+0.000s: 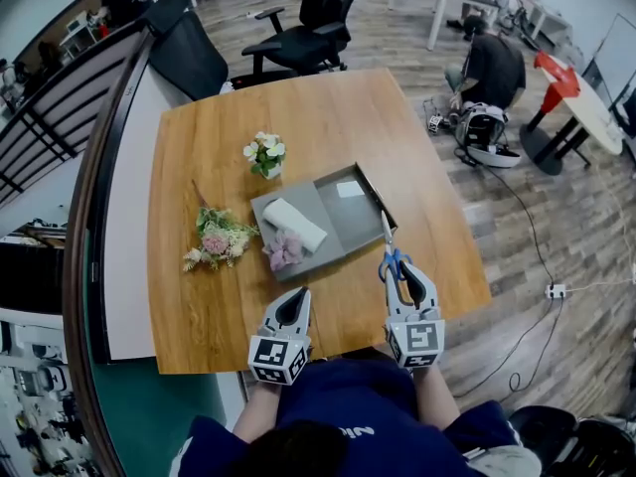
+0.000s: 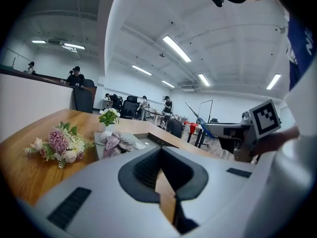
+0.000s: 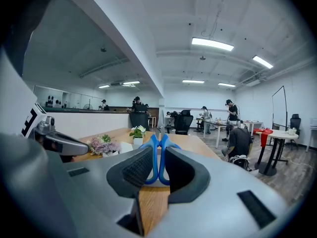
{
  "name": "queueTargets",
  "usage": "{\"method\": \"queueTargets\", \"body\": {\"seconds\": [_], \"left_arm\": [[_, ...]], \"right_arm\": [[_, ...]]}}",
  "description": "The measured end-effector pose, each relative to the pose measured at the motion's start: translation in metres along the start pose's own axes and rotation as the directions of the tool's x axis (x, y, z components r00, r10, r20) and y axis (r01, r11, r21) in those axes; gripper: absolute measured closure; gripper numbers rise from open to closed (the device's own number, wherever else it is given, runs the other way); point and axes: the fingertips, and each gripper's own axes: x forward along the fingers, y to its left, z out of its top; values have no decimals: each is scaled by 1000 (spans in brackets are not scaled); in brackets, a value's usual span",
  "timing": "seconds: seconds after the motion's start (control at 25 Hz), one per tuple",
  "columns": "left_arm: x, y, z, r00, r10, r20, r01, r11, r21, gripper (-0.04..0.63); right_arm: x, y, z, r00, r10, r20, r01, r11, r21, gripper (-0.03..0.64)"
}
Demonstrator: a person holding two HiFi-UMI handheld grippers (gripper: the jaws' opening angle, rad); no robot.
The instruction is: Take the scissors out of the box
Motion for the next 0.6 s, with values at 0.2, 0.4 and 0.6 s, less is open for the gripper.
{"method": "queueTargets", "body": {"seconds": [0.2,0.4,0.6], "left_arm": [[0,1,-1,1000,11,-6,-11,1000,10,593],[0,1,-6,1000,24,-13,-24,1000,2,594],[-1,1,-9,999,32,-22,-32,999,-5,594]], "right_arm": [[2,0,-2,1000,12,-7,-12,1000,-7,523],[3,-2,-5,1000,16,-13,-16,1000,-2,523],[3,-2,-6,1000,23,-16,-23,1000,-8,523]]}}
